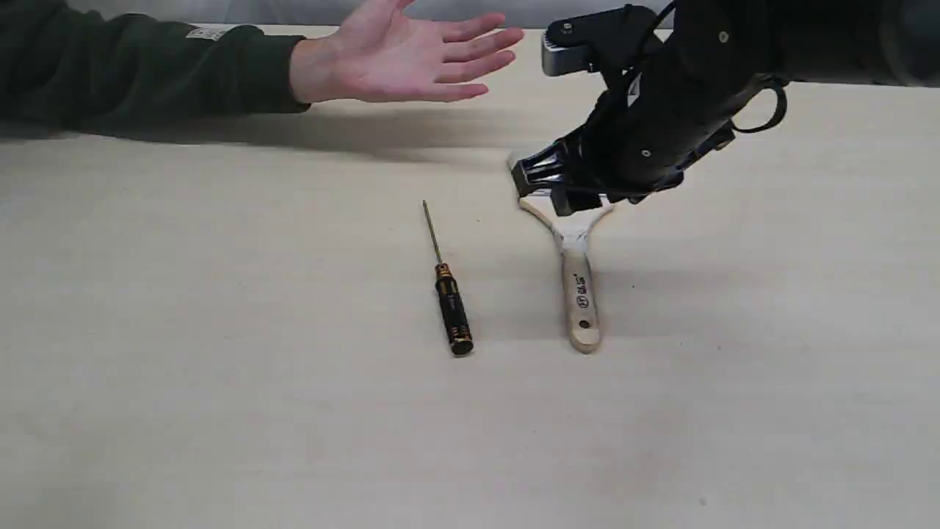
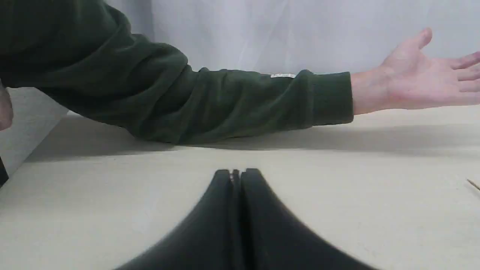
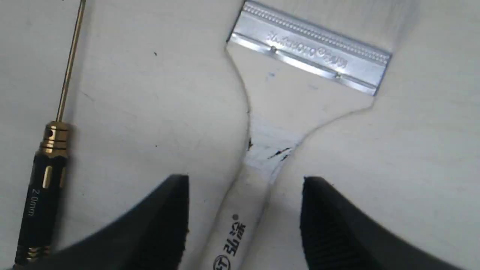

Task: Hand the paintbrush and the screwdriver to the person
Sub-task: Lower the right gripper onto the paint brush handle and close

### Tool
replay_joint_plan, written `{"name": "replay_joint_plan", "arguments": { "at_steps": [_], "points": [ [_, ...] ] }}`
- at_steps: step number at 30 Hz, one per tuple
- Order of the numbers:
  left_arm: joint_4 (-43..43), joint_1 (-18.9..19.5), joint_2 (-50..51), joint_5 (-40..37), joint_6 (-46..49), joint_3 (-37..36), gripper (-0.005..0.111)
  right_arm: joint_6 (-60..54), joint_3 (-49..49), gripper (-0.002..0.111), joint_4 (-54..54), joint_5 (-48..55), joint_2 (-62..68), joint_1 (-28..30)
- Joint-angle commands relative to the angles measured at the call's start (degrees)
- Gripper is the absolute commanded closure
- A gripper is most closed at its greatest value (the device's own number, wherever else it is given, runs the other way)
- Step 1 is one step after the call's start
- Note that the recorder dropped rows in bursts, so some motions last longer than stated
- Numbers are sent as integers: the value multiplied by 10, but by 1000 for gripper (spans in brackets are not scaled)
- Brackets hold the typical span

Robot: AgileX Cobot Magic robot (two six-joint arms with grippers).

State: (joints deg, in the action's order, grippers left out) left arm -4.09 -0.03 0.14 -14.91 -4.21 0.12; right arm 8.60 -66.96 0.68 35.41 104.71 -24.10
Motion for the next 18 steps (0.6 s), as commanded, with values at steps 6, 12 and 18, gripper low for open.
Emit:
{"name": "replay_joint_plan", "arguments": {
  "at_steps": [6, 12, 18],
  "points": [
    [1, -4, -1, 7, -1, -1, 107, 11, -3, 59, -24, -3, 32, 2],
    [1, -4, -1, 7, -1, -1, 107, 13, -3, 59, -37, -4, 52, 15],
    [2, -4, -1, 5, -1, -1, 107, 11, -3, 59, -43, -9, 69, 21]
  ]
}}
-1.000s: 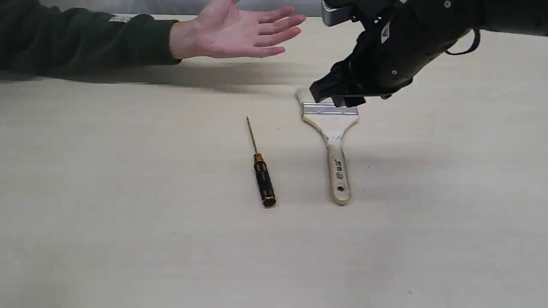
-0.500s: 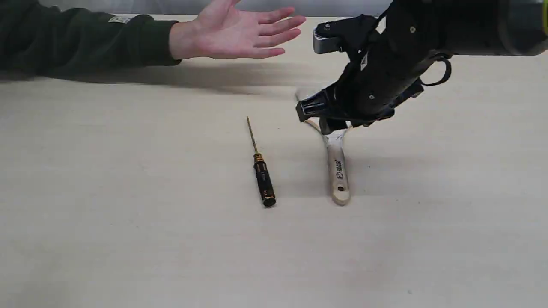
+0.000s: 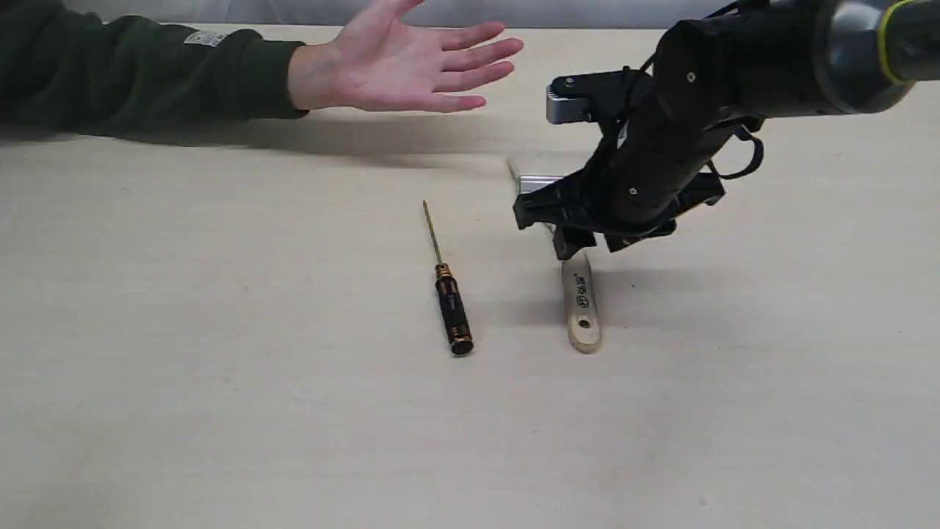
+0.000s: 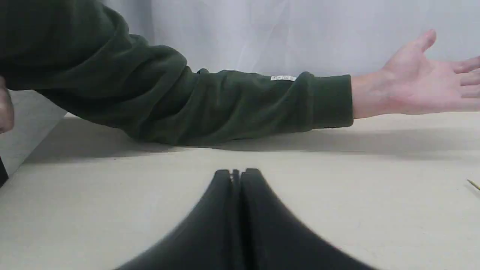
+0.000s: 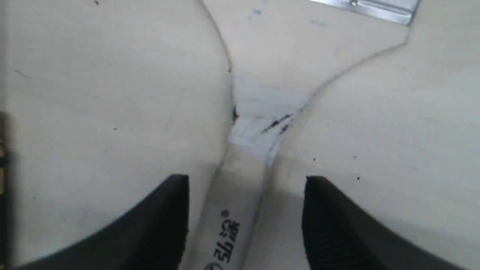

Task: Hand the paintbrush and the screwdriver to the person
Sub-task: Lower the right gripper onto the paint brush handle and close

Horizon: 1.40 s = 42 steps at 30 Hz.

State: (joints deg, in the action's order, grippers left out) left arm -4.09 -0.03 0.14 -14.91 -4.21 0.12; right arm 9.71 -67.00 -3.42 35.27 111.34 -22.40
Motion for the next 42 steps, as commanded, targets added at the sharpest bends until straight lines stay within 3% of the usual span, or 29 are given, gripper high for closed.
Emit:
{"name": "replay_joint_plan", "arguments": {
  "at_steps": [1, 15, 30, 37, 42],
  "points": [
    [2, -4, -1, 5, -1, -1, 107, 0, -3, 59, -6, -12, 3, 4],
    [2, -4, -1, 5, -1, -1, 107, 0, -64, 59, -26, 24, 66, 4],
    [1, -4, -1, 7, -1, -1, 107, 2, -63, 59, -20, 28, 89, 4],
    [1, -4, -1, 7, -1, -1, 107, 2, -63, 71, -17, 25, 102, 4],
    [1, -4, -1, 7, -1, -1, 107, 2, -63, 68, -8, 29, 102, 4]
  ]
}}
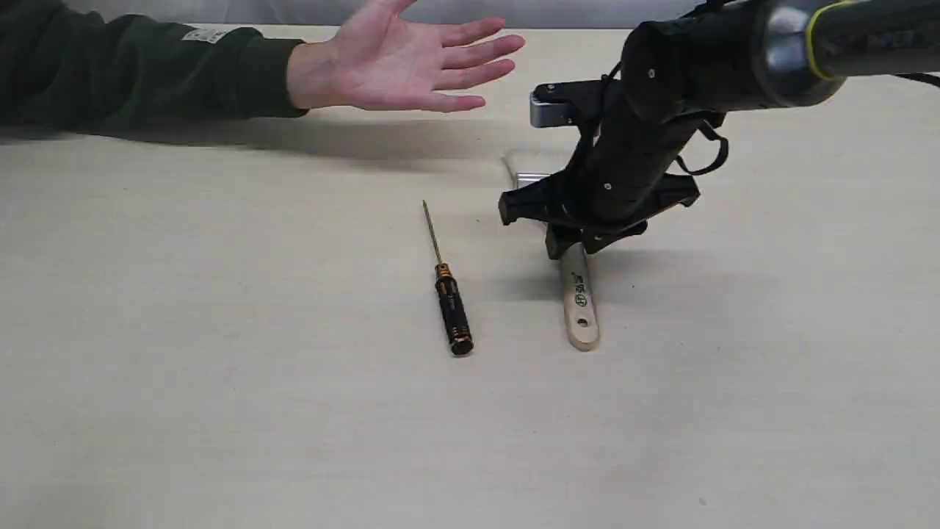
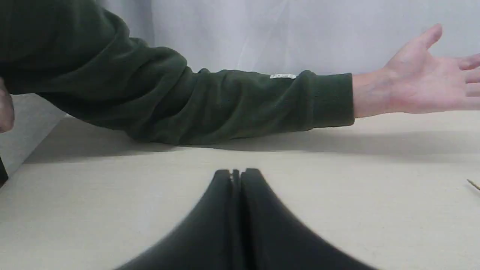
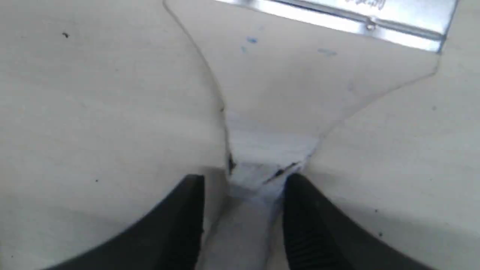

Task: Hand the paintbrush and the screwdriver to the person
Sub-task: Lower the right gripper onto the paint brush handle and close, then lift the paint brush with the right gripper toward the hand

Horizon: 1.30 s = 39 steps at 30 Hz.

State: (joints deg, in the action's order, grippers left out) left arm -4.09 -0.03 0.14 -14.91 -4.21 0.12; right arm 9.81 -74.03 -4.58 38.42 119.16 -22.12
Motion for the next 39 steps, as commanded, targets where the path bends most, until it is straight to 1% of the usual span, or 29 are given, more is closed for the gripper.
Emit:
{"name": "replay_joint_plan", "arguments": {
  "at_steps": [1, 3, 5, 19, 21, 25, 31, 33, 36, 39],
  "points": [
    [1, -4, -1, 7, -1, -1, 107, 1, 7, 65, 4, -2, 24, 1],
    [1, -4, -1, 7, -1, -1, 107, 1, 7, 58, 4, 3, 24, 1],
    [1, -4, -1, 7, -1, -1, 107, 1, 7, 54, 7, 15, 24, 1],
    [3, -4, -1, 6, -1, -1, 107, 1, 7, 54, 5, 21, 19, 1],
    [3, -4, -1, 6, -1, -1, 107, 1, 7, 58, 5, 16, 19, 1],
    [3, -4, -1, 6, -1, -1, 107, 1, -3, 71, 5, 18, 21, 1],
    [3, -4, -1, 6, -1, -1, 107, 1, -12, 72, 5, 15, 21, 1],
    [3, -4, -1, 6, -1, -1, 107, 1, -12, 76, 20, 14, 21, 1],
    [3, -4, -1, 6, -1, -1, 107, 21, -12, 90, 64, 15, 21, 1],
    [3, -4, -1, 6, -1, -1, 107, 48, -12, 101, 104, 19, 21, 1]
  ]
}}
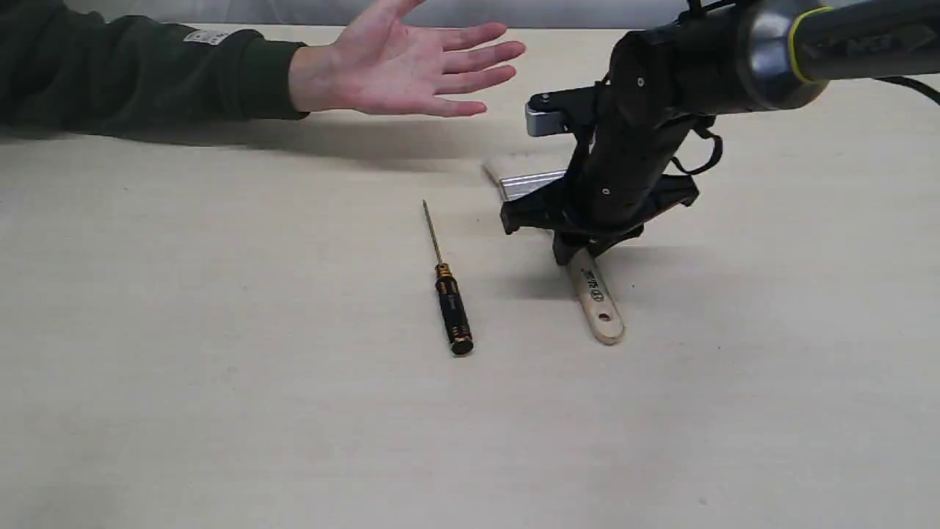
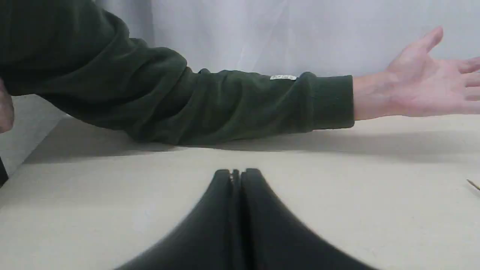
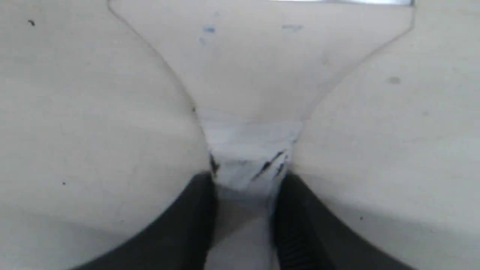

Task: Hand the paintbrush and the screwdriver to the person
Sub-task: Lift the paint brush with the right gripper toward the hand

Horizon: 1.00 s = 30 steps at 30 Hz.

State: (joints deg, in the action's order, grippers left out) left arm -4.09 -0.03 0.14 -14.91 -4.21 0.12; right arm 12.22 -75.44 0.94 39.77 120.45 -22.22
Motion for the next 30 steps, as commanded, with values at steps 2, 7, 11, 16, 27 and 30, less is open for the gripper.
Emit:
{"name": "replay_joint_plan", "arguments": {
  "at_steps": [2, 7, 11, 16, 27, 30],
  "points": [
    [3, -4, -1, 6, -1, -1, 107, 45, 2, 101, 73, 6, 5, 2],
    [1, -4, -1, 6, -1, -1, 107, 72, 12, 101, 105, -20, -29, 2],
    [1, -4, -1, 6, -1, -1, 107, 71, 23, 101, 105, -26, -77, 2],
    [1, -4, -1, 6, -1, -1, 107, 71, 46, 101, 111, -29, -138, 2],
    [1, -4, -1, 6, -1, -1, 107, 65, 54, 101, 92, -71, -240, 1],
    [1, -4, -1, 6, -1, -1, 107, 31, 31, 101, 62, -70, -232, 1]
  ]
}}
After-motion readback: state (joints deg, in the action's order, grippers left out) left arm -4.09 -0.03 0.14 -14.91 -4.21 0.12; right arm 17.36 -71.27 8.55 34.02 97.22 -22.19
